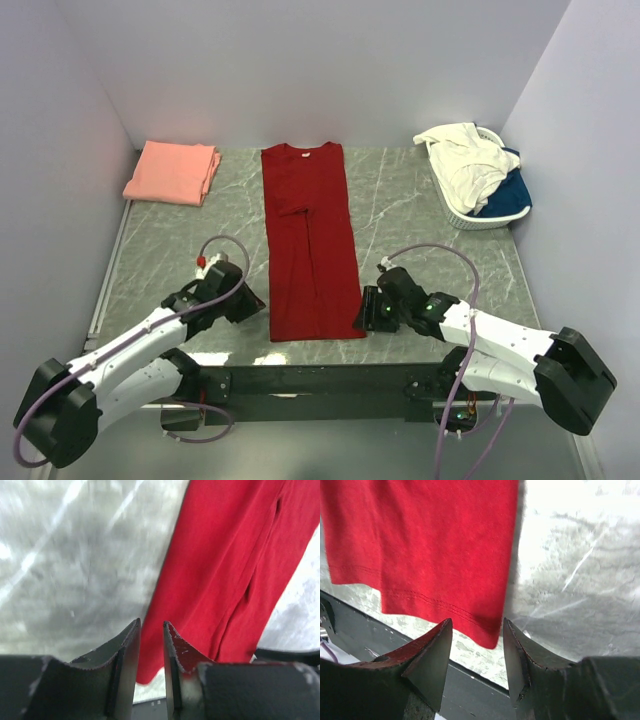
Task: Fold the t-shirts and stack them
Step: Fold the tshirt
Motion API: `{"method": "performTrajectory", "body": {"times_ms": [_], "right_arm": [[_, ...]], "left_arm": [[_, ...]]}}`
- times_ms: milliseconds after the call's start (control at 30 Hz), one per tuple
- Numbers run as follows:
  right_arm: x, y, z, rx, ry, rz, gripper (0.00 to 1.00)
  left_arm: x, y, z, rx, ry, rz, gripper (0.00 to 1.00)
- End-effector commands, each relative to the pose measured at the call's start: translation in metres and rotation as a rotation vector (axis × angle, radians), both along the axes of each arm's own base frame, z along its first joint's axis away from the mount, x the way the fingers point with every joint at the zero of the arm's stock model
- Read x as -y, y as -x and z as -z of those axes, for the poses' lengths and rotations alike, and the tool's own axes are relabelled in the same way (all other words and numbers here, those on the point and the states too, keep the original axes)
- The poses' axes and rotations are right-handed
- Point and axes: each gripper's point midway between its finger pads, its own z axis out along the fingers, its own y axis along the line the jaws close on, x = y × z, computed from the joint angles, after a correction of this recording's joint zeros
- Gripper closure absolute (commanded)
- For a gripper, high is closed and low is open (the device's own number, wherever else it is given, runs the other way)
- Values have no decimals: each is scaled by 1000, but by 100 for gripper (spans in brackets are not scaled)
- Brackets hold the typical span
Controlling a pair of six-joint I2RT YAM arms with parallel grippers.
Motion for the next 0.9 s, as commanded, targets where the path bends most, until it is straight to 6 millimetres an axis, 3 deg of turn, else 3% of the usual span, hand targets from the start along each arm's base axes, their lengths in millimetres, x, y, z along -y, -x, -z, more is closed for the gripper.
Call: {"method": "performTrajectory", "body": {"times_ms": [0,433,867], "right_arm": [[-3,3,0,-10,-35,5,48],[-1,7,8,-33,-39,27,50],[0,10,10,-35,-60,35,57]], "left_arm": [[3,10,3,-15,41,-57,69],[25,52,27,-103,30,37,68],[33,68,38,-131,55,62,68]]}}
